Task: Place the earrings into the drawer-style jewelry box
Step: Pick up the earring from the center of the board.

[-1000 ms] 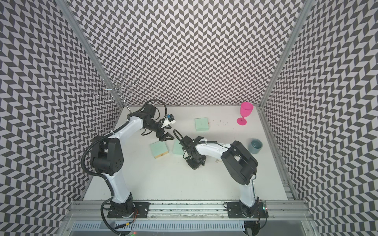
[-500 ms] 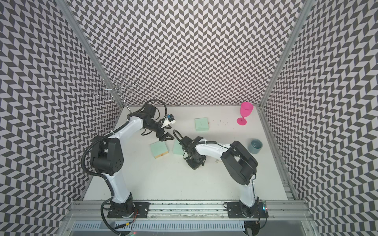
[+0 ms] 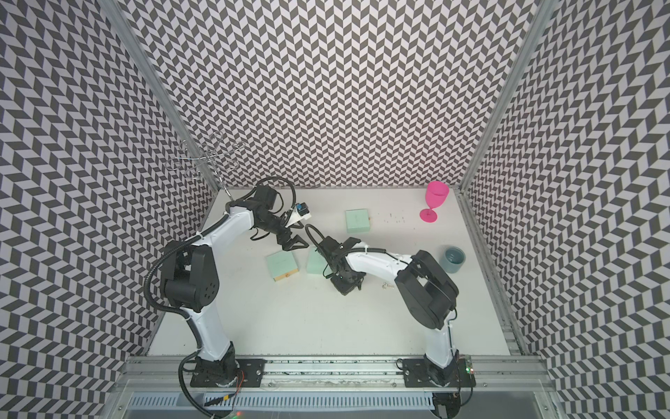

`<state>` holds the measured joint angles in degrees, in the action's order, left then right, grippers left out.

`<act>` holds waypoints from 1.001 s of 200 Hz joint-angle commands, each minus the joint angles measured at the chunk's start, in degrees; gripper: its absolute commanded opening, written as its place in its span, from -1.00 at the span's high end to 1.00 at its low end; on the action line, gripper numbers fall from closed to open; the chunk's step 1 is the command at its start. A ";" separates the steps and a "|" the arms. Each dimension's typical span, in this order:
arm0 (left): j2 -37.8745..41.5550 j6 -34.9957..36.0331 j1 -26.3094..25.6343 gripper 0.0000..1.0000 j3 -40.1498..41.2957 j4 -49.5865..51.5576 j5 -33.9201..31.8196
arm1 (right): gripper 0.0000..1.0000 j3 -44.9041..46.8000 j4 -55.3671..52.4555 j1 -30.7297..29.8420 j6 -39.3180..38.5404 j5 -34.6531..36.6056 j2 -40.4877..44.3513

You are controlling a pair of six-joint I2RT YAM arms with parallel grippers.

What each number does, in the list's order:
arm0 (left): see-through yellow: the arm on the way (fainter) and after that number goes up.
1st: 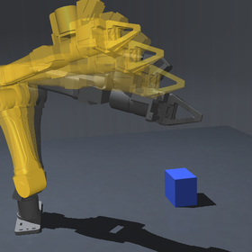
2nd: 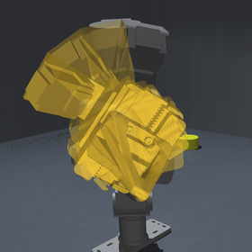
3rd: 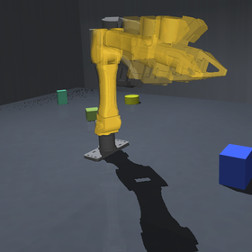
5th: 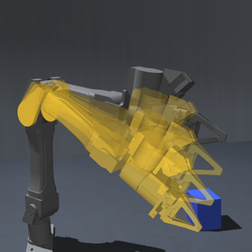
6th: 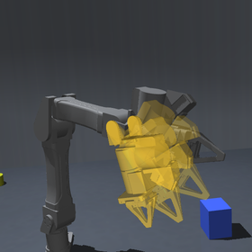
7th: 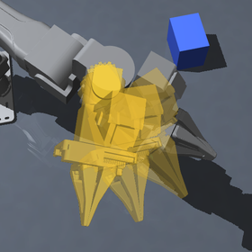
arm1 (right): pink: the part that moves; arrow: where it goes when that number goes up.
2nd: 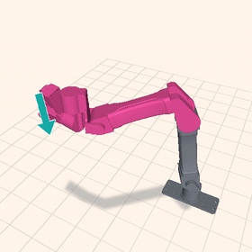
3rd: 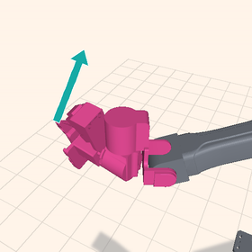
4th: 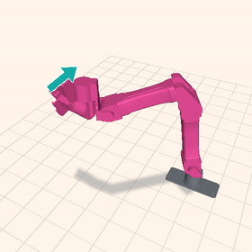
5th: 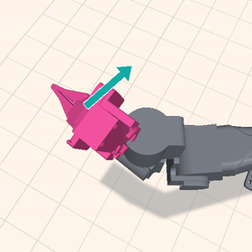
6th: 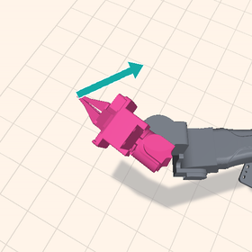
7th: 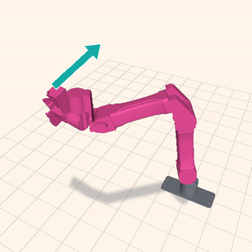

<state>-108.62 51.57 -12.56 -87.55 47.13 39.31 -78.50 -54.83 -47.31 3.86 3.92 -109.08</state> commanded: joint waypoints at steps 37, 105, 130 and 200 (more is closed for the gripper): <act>1.86 2.13 -0.36 -0.93 -1.57 0.39 0.75 | 0.83 -5.94 -3.42 0.81 0.19 1.75 2.20; 1.30 2.27 -0.36 -0.93 -1.91 0.50 0.87 | 0.73 -7.46 -2.71 2.75 1.19 1.84 2.98; 1.15 2.33 -0.11 -0.93 -2.28 0.52 0.86 | 0.61 -6.50 -0.66 5.05 2.00 -0.79 4.29; 0.88 2.06 -0.10 -0.93 -2.25 -0.08 1.45 | 0.55 0.59 1.47 16.58 4.40 -9.98 10.75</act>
<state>-108.62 52.88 -12.73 -88.42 47.24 39.31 -80.99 -54.74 -34.85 6.74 -1.06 -102.83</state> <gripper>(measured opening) 0.965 0.222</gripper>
